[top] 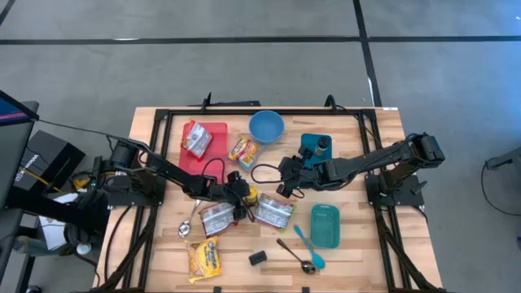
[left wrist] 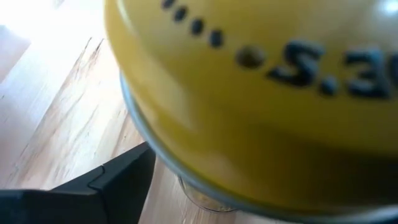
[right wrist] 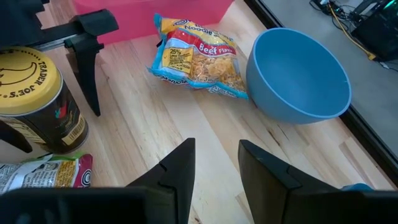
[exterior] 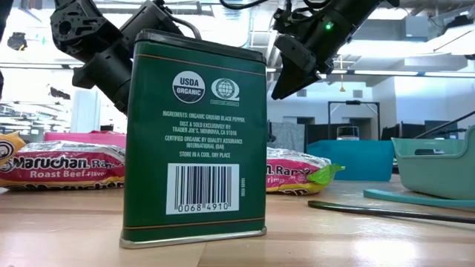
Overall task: Pick & Place Food Item
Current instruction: Put the yellow seasoning bottle into the blue bin
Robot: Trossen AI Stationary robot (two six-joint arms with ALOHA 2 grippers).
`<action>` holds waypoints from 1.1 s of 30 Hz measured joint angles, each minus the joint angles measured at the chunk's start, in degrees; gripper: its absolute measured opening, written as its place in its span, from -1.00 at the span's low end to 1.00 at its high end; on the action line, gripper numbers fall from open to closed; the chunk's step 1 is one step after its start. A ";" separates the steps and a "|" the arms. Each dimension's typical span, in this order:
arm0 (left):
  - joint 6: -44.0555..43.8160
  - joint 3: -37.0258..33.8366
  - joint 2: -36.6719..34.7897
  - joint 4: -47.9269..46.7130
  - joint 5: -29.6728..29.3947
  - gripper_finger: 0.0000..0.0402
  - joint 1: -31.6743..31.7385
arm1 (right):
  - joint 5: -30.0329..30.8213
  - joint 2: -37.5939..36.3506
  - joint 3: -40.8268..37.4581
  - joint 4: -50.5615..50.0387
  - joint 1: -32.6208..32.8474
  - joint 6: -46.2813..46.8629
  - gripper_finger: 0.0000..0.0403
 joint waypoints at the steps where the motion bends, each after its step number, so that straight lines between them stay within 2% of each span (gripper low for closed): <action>1: -0.02 -0.01 0.00 0.18 0.00 0.55 0.01 | 0.00 0.00 0.00 0.00 0.00 0.00 -0.42; 16: -0.04 -0.01 -0.03 0.75 -0.04 0.07 0.01 | 0.00 0.00 0.00 0.15 0.04 0.01 -0.42; 23: -0.04 -0.01 -0.04 0.73 -0.04 0.14 0.01 | 0.00 0.00 0.02 0.15 0.04 0.00 -0.42; 33: -0.07 -0.01 -0.04 0.75 -0.04 0.08 0.01 | 0.00 0.00 0.04 0.15 0.02 0.01 -0.42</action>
